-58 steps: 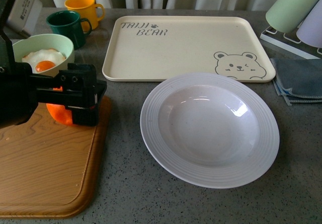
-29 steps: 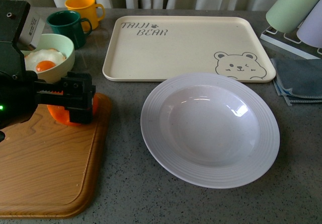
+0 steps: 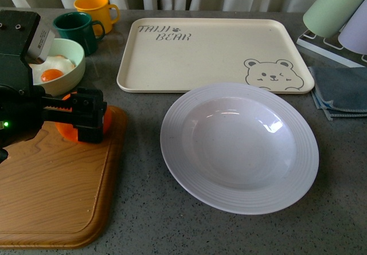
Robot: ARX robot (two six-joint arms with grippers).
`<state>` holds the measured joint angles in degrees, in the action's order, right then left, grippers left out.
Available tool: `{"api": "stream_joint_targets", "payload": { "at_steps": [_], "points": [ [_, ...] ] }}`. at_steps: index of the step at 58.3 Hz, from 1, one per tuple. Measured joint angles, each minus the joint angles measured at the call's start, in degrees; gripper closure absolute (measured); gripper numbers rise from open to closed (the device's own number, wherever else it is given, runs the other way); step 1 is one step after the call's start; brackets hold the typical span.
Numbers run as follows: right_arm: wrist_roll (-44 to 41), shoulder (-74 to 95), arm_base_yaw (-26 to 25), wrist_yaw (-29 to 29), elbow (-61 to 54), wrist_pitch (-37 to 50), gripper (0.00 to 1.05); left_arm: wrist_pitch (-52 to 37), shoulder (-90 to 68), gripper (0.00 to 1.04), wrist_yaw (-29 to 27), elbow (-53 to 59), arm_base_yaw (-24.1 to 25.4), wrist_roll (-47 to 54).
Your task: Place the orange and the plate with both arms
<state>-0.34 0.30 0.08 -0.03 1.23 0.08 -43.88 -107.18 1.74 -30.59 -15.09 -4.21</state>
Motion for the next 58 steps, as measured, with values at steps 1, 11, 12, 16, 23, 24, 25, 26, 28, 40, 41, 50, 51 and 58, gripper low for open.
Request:
{"api": "stream_joint_targets", "payload": {
  "at_steps": [1,11,12,16,23,24,25,26,28,40,41,50,51,58],
  "points": [
    [0.0,0.0,0.0,0.0,0.0,0.0,0.09,0.1,-0.1,0.09,0.2,0.0,0.0,0.0],
    [0.0,0.0,0.0,0.0,0.0,0.0,0.09,0.6,-0.8,0.12,0.8,-0.3,0.0,0.2],
    [0.0,0.0,0.0,0.0,0.0,0.0,0.09,0.7,-0.9,0.16,0.9,-0.3,0.0,0.2],
    [0.0,0.0,0.0,0.0,0.0,0.0,0.09,0.8,-0.9,0.28,0.9,-0.3,0.0,0.2],
    [0.0,0.0,0.0,0.0,0.0,0.0,0.09,1.2,-0.9,0.45,1.1,-0.3,0.3,0.3],
    [0.0,0.0,0.0,0.0,0.0,0.0,0.09,1.3,-0.8,0.47,1.2,-0.3,0.3,0.4],
    [0.0,0.0,0.0,0.0,0.0,0.0,0.09,1.4,-0.7,0.47,1.2,-0.3,0.3,0.4],
    [0.0,0.0,0.0,0.0,0.0,0.0,0.09,1.6,-0.5,0.48,1.3,-0.3,0.3,0.4],
    [0.0,0.0,0.0,0.0,0.0,0.0,0.09,2.0,-0.2,0.49,1.4,-0.3,0.3,0.5],
    [0.0,0.0,0.0,0.0,0.0,0.0,0.09,3.6,3.9,0.51,3.6,-0.3,-1.0,1.3],
    [0.0,0.0,0.0,0.0,0.0,0.0,0.09,3.8,4.5,0.51,4.0,-0.3,-1.5,1.5],
    [0.0,0.0,0.0,0.0,0.0,0.0,0.09,4.9,5.6,0.51,6.2,-2.0,-5.6,1.6],
    [0.0,0.0,0.0,0.0,0.0,0.0,0.09,4.9,5.6,0.51,6.3,-2.2,-6.0,1.6],
    [0.0,0.0,0.0,0.0,0.0,0.0,0.09,4.9,4.9,0.51,7.2,-4.9,-10.0,0.9]
  ]
}}
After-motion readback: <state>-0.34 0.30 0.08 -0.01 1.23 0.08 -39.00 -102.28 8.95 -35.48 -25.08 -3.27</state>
